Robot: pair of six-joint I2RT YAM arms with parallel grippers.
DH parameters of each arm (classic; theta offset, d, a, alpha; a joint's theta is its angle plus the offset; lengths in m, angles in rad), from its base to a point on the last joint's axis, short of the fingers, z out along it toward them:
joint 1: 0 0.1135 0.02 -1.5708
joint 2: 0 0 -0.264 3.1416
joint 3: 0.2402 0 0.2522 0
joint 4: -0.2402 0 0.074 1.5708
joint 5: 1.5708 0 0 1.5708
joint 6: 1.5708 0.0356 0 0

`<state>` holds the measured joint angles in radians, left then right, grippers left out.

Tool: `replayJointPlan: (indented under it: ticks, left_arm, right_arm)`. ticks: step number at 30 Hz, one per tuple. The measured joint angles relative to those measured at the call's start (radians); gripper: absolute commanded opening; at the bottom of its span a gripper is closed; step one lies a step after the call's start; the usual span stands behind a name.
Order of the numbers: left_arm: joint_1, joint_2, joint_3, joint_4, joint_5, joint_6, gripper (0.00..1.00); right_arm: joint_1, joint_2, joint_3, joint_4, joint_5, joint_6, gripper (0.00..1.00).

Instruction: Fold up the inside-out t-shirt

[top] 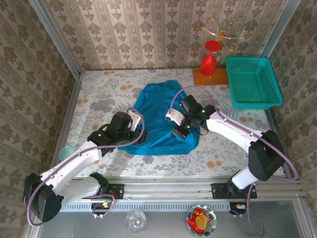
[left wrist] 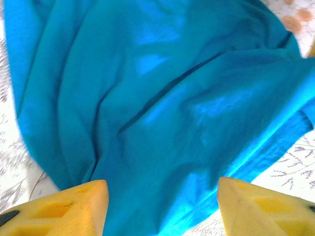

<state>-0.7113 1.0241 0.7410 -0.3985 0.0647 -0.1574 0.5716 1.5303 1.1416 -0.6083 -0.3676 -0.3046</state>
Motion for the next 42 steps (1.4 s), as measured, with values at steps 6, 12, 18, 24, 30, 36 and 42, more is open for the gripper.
replayJointPlan:
  ticks: [6, 12, 18, 24, 30, 36, 42]
  left_arm:
    - [-0.114, 0.065, -0.026, 0.191, 0.002, 0.144, 0.78]
    - [-0.139, 0.177, -0.048, 0.32, -0.029, 0.234, 0.87]
    - [-0.14, 0.291, -0.044, 0.385, -0.11, 0.283, 0.95]
    - [-0.18, 0.398, -0.029, 0.42, -0.294, 0.313, 0.96]
    - [-0.226, 0.403, -0.029, 0.443, -0.568, 0.342, 0.92]
    - [-0.231, 0.307, -0.033, 0.439, -0.702, 0.376, 0.86]
    - [-0.225, 0.217, -0.035, 0.399, -0.719, 0.406, 0.79]
  right_arm:
    - [-0.08, 0.026, 0.072, -0.029, -0.199, 0.192, 0.0]
    - [-0.096, 0.067, 0.095, -0.026, -0.322, 0.392, 0.0]
    - [-0.096, 0.07, 0.095, -0.011, -0.386, 0.52, 0.0]
    - [-0.107, 0.07, 0.095, 0.0, -0.4, 0.581, 0.0]
    - [-0.142, 0.071, 0.096, 0.0, -0.399, 0.621, 0.0]
    - [-0.169, 0.071, 0.096, -0.001, -0.399, 0.627, 0.0]
    - [-0.183, 0.071, 0.096, -0.001, -0.399, 0.627, 0.0]
